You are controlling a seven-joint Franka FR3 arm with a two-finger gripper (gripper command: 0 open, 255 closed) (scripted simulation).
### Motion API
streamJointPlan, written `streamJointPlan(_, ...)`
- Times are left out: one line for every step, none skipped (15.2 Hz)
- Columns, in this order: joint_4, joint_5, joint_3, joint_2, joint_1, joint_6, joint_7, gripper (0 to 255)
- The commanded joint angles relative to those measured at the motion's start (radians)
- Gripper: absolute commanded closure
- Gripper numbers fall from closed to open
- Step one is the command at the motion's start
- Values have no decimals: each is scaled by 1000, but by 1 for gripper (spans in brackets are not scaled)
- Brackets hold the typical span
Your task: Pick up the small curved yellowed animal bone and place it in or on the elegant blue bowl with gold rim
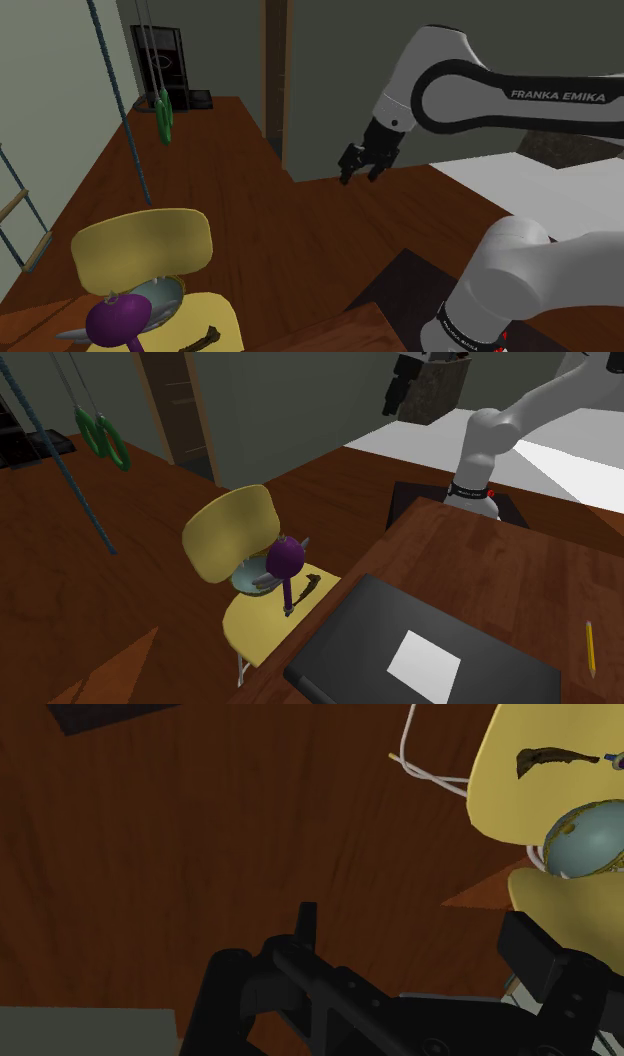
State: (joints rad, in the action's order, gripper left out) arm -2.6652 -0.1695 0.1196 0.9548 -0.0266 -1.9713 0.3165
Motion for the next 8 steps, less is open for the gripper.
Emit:
streamJointPlan(-71,-34,33,13,-16,-78,33,0)
streamJointPlan(-101,-52,51,13,-25,-117,50,0)
streamJointPlan(-130,-70,69,12,-35,-157,68,0)
streamJointPlan(-157,-90,89,6,-46,-198,85,0)
streamJointPlan(-182,-109,110,-2,-58,-242,103,0)
streamJointPlan(-206,-130,131,-14,-70,-287,121,0)
streamJointPlan(-228,-150,153,-30,-83,-334,139,0)
streamJointPlan(-247,-172,175,-51,-96,-383,157,0)
